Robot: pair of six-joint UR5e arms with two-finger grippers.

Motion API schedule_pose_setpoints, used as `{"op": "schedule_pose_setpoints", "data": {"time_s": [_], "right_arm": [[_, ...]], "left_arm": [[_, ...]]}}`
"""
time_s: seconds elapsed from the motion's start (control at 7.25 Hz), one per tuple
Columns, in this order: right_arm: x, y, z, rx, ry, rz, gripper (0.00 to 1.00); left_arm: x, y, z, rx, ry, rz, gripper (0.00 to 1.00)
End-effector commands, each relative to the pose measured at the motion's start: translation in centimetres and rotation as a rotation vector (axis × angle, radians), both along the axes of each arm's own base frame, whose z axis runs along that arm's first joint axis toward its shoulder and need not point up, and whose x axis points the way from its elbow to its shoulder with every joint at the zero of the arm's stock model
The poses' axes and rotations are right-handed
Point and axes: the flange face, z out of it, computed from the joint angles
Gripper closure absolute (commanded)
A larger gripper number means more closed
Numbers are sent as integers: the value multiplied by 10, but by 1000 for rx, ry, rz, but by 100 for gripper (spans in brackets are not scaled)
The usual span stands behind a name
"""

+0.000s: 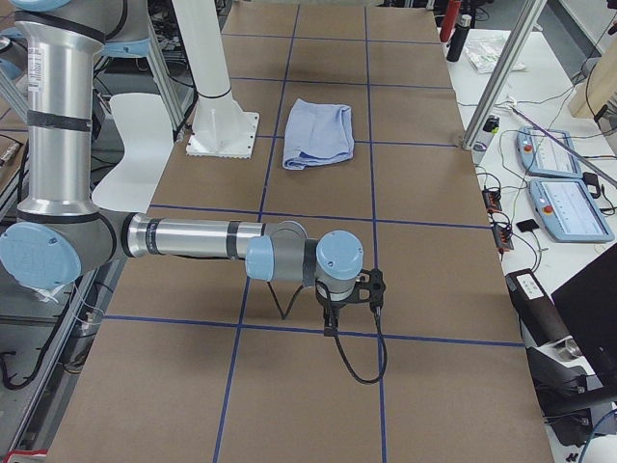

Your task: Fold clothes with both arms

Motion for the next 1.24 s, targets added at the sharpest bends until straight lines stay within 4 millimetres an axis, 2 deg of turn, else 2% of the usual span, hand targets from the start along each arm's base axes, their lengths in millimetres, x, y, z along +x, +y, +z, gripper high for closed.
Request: {"op": "schedule_pose_setpoints", "data": {"time_s": [0.0, 0.28, 0.69, 1.1], "right_arm": [[0, 0, -1, -32, 0, 31, 0], [1, 0, 1, -38, 11, 33, 0], [9, -5, 1, -58, 131, 78, 0], [10, -4, 2, -63, 136, 80, 0]], "left_arm": [[0, 0, 0, 1, 0, 0, 0], [0, 0, 0, 1, 0, 0, 0], [0, 0, 1, -3, -1, -1, 0], [0, 0, 0, 1, -3, -1, 0]]}}
